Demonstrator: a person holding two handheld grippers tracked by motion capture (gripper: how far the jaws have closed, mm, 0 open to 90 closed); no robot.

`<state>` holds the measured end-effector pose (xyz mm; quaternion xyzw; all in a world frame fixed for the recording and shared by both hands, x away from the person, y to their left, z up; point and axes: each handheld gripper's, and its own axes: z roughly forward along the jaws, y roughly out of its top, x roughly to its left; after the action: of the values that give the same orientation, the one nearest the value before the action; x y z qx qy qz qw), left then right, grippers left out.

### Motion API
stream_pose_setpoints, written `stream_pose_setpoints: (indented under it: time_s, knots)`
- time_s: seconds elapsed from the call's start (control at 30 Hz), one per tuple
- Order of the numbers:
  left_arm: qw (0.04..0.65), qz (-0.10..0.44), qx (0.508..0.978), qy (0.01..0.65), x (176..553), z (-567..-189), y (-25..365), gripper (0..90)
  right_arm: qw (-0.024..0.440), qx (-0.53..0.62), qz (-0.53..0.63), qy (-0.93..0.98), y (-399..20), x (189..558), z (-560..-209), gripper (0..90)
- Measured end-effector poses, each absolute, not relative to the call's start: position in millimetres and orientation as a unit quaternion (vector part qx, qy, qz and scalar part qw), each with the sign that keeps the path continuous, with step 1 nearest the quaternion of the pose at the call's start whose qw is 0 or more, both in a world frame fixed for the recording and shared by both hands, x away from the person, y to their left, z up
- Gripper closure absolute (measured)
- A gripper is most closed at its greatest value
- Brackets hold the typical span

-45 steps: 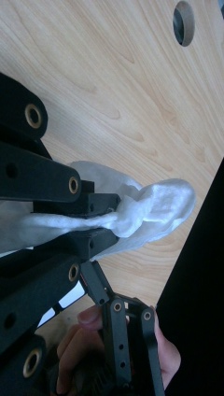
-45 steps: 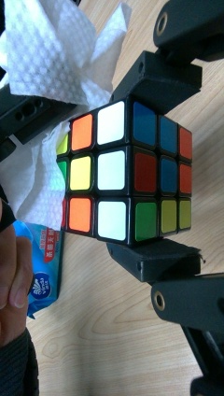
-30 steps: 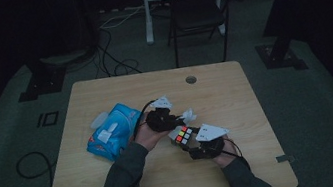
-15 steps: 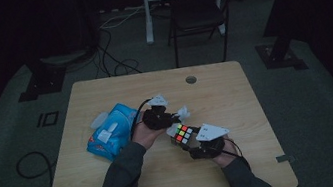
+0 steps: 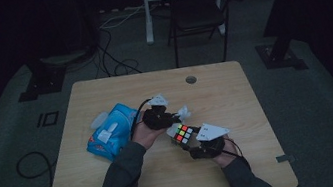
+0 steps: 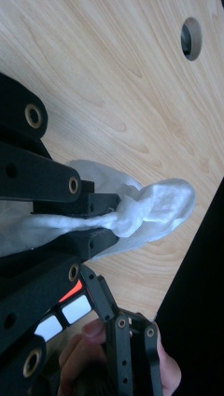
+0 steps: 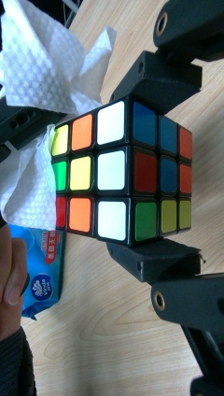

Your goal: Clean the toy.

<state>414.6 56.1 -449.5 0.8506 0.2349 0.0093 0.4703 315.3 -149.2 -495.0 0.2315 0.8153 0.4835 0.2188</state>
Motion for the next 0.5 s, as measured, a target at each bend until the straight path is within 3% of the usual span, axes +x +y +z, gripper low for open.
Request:
stream_pose_setpoints:
  time_s: [0.5]
  knots:
    - [0.477, -0.008, 0.853, 0.214, 409.8, -447.8, 48.5, 86.0, 0.218, 0.229, 0.482, 0.817, -148.4, 315.2, -495.4, 34.6]
